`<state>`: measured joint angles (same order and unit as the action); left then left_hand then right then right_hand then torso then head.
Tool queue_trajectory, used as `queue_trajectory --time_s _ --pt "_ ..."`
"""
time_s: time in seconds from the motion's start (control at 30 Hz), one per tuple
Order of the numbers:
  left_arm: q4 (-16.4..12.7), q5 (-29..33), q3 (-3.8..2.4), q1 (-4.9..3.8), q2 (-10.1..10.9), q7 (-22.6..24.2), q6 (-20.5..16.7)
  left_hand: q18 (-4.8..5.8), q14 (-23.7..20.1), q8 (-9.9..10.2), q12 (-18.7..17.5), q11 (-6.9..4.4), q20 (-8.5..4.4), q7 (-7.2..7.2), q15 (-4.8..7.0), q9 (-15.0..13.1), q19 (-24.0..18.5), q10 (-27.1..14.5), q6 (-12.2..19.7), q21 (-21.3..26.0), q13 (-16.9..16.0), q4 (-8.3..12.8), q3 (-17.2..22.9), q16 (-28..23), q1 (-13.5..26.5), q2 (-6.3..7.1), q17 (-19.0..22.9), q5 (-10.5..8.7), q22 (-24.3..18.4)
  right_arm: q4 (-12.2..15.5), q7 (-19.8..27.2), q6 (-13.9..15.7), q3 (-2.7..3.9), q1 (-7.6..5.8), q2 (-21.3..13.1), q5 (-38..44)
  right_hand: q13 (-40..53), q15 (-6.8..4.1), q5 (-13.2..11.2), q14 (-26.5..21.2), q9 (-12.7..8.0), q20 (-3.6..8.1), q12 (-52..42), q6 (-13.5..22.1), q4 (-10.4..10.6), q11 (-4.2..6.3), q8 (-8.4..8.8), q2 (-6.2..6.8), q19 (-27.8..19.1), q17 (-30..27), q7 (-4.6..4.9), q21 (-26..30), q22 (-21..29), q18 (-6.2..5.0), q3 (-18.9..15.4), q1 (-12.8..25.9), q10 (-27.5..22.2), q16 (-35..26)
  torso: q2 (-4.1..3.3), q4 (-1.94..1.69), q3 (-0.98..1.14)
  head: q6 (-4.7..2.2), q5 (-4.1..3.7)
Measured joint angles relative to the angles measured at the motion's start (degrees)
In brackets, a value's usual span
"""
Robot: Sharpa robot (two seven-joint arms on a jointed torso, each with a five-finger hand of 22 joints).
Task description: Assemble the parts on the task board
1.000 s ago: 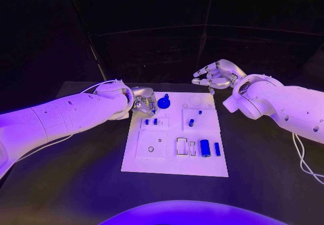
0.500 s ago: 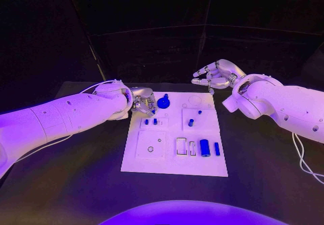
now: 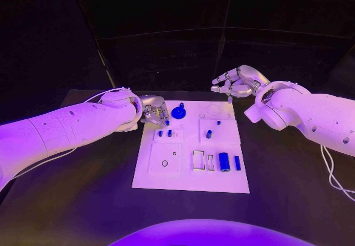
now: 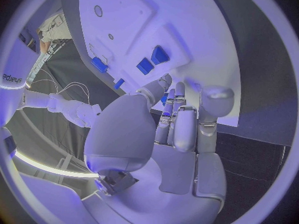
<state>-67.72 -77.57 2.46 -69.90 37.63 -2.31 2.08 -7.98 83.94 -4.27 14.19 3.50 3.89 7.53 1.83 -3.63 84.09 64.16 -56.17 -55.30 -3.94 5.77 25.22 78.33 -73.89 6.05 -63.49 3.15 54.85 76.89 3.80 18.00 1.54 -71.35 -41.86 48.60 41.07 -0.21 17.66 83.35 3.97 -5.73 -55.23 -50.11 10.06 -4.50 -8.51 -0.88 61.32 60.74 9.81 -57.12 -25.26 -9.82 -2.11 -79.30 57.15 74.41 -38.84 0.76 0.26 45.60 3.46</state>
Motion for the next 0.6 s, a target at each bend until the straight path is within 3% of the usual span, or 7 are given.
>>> queue_trajectory --time_s 0.17,0.3,0.47,0.6 --pt "0.12 0.36 -0.06 -0.01 1.12 -0.04 -0.58 0.00 0.14 0.26 -0.45 0.29 0.15 -0.17 -0.14 0.00 -0.15 -0.92 0.40 0.00 0.00 0.00 0.00 0.00 0.31 0.31 0.27 0.00 -0.24 0.09 -0.47 0.02 0.00 0.00 -0.67 0.57 -6.84 -0.22 0.00 -0.23 0.00 0.00 7.88 -0.34 -0.56 0.36 -0.58 0.26 0.00 -4.15 -0.52 1.69 1.14 0.00 2.30 -2.35 -1.58 -3.47 0.02 -0.01 -0.01 -0.04 0.00" --pt "0.59 1.87 -0.11 -0.37 2.20 0.11 -1.79 0.00 0.02 0.26 -0.97 0.70 0.36 -0.07 -0.42 -0.09 -0.37 -1.94 0.50 0.52 0.00 0.17 0.17 -0.03 0.31 0.31 0.71 0.00 -0.61 0.41 -1.18 -0.14 -0.01 0.00 -2.01 1.96 -14.71 -0.25 -0.90 -0.20 -0.02 0.31 17.13 -2.17 -1.29 0.41 -1.03 1.90 0.95 -5.03 -0.49 2.55 1.91 0.01 5.23 -3.95 -1.14 -4.70 0.07 -0.08 -0.01 -0.26 0.05" --pt "0.84 7.68 -0.21 -1.06 4.30 1.13 -4.77 0.01 0.01 -0.23 -0.93 0.85 0.55 0.60 -0.42 -0.41 -0.56 -1.73 -1.16 1.39 -0.08 0.51 1.42 -0.23 -0.27 -0.26 0.90 0.00 -1.32 1.53 -2.74 -1.32 -0.02 0.00 -4.15 6.57 -21.10 -0.73 -2.21 0.28 -0.02 0.78 24.74 -5.54 -3.88 0.57 -1.44 3.10 2.32 -1.94 -0.91 2.14 1.86 0.02 9.38 -7.33 1.52 -3.00 0.12 -0.09 -0.04 -0.57 0.05" --pt "-1.05 15.82 -0.21 -1.24 6.45 2.84 -7.90 0.01 0.01 -1.08 0.01 0.69 0.50 0.83 -0.42 -0.60 -0.73 0.76 -3.55 2.06 -0.47 0.94 2.86 -0.23 -1.06 -1.06 0.87 0.00 -1.95 4.63 -4.90 -2.82 -0.03 0.21 -5.88 12.89 -24.55 -0.94 -3.29 0.49 -0.09 1.02 29.11 -7.70 -5.86 0.81 -1.63 3.43 2.70 -0.34 -1.34 0.87 1.11 0.01 13.74 -8.48 4.23 -1.84 0.12 -0.08 -0.04 -0.94 -0.66"
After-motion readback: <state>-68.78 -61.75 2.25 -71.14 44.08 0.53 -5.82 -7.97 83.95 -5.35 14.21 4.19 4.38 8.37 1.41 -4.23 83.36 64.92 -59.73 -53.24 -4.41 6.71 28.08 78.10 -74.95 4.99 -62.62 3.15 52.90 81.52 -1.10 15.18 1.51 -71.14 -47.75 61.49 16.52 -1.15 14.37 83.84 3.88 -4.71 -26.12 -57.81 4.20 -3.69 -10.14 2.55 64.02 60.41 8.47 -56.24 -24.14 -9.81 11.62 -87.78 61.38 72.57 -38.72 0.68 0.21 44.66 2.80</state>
